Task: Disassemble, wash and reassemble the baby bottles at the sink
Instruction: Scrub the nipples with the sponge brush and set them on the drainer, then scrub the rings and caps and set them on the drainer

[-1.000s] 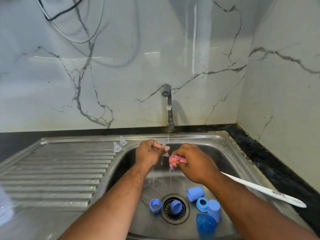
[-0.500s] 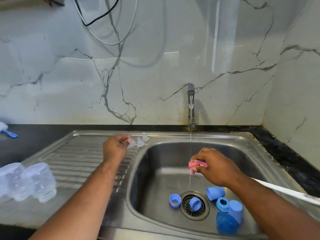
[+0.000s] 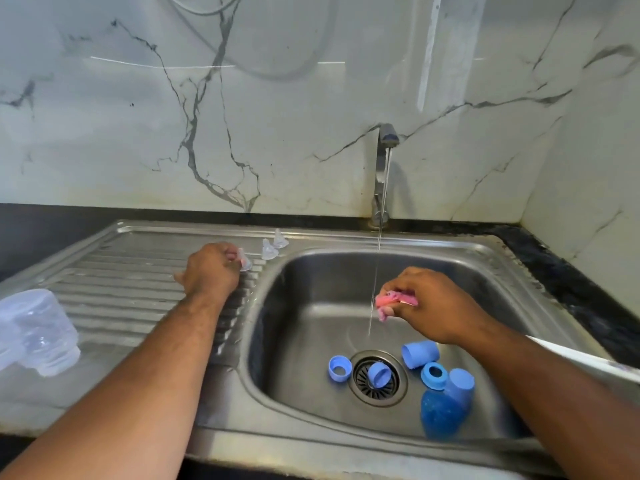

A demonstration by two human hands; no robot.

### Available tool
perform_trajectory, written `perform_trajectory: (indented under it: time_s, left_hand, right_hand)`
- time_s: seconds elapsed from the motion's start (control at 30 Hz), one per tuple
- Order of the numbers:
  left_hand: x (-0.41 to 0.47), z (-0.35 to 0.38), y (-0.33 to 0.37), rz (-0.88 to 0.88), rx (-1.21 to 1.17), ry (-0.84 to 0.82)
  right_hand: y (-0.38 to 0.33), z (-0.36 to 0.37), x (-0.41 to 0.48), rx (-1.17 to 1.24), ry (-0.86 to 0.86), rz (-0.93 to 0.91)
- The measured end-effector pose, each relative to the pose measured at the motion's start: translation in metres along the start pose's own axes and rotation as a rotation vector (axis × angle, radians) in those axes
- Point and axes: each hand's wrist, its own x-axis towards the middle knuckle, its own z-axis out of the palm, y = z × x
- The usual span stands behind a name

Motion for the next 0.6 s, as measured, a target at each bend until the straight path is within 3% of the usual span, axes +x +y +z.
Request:
perform_trajectory:
  time_s: [0.37,0.53,0.6]
  left_hand:
    - [-0.026,0.012,0.037,0.38,0.086,0.095]
    - [-0.041,0.027,0.054,0.625,0.012,0.011]
    - [-0.051,0.03,0.062,0.703,-0.058,-0.107]
  right_hand:
    - [0.012,-0.011,0.002,-0.068,0.014,0.113]
    - [0.029,-0.011,0.005,-0.106,0.045,0.247]
    - [0.03,-0.012,0.005,-0.107,0.031,0.278]
